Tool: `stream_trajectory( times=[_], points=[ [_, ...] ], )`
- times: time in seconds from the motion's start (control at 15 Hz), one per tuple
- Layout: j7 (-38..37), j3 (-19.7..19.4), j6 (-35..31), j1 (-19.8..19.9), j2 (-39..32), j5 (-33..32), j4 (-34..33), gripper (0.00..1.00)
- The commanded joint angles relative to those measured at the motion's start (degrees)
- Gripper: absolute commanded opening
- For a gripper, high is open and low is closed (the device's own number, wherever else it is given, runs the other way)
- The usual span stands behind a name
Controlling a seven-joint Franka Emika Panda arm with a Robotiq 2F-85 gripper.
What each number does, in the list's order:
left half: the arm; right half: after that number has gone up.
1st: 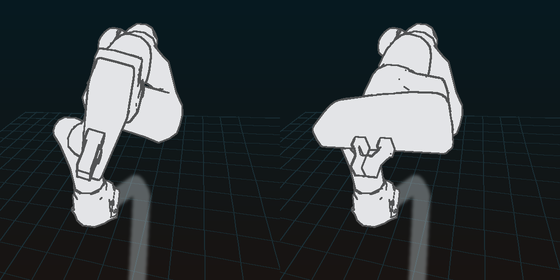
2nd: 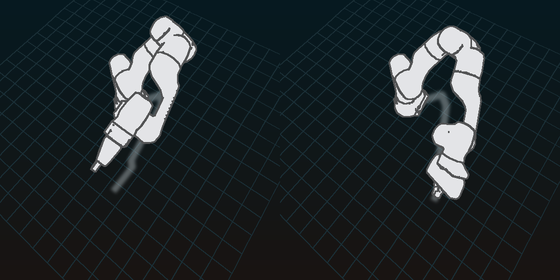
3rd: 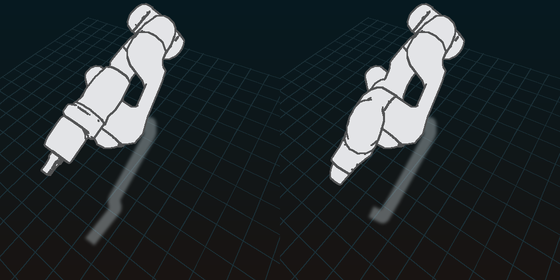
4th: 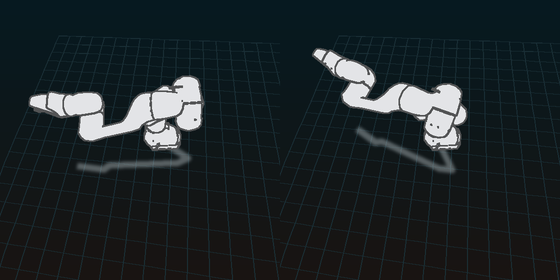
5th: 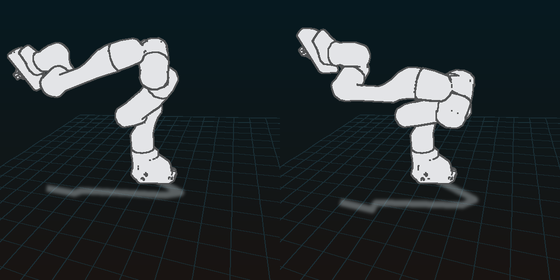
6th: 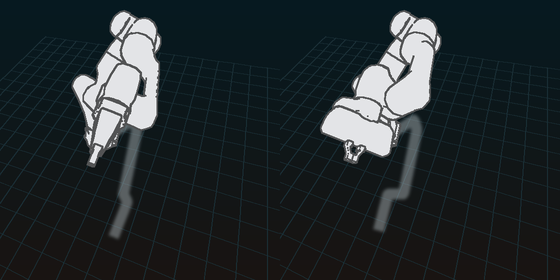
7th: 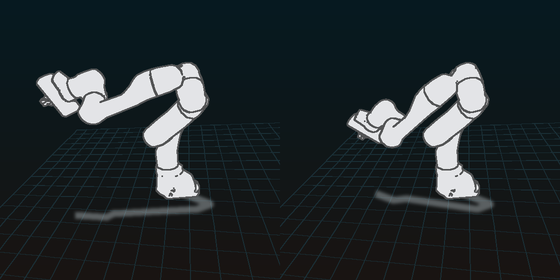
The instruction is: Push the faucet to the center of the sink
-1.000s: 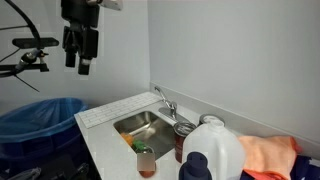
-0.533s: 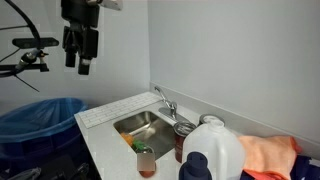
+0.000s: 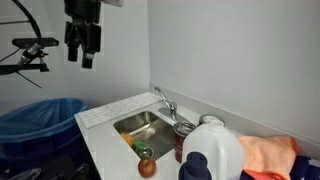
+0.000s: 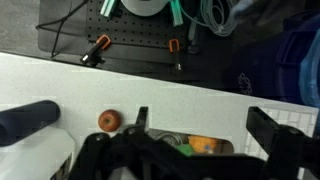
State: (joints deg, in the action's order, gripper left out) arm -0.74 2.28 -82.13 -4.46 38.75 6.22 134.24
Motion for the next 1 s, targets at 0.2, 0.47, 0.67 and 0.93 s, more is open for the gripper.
stream_trajectory(
  times=[0.2, 0.47, 0.67, 0.93],
  points=[
    [0.0, 5.7, 1.7, -3.0, -18.7, 2.0, -24.3, 1.00],
    [-1.8, 9.3, -5.5, -3.9, -29.3, 0.9, -36.4, 1.00],
    [-4.4, 11.5, -14.2, -4.7, -37.9, -1.0, -43.9, 1.00],
    [-9.6, 12.1, -19.7, -7.4, -51.0, -4.6, -54.5, 1.00]
  ],
)
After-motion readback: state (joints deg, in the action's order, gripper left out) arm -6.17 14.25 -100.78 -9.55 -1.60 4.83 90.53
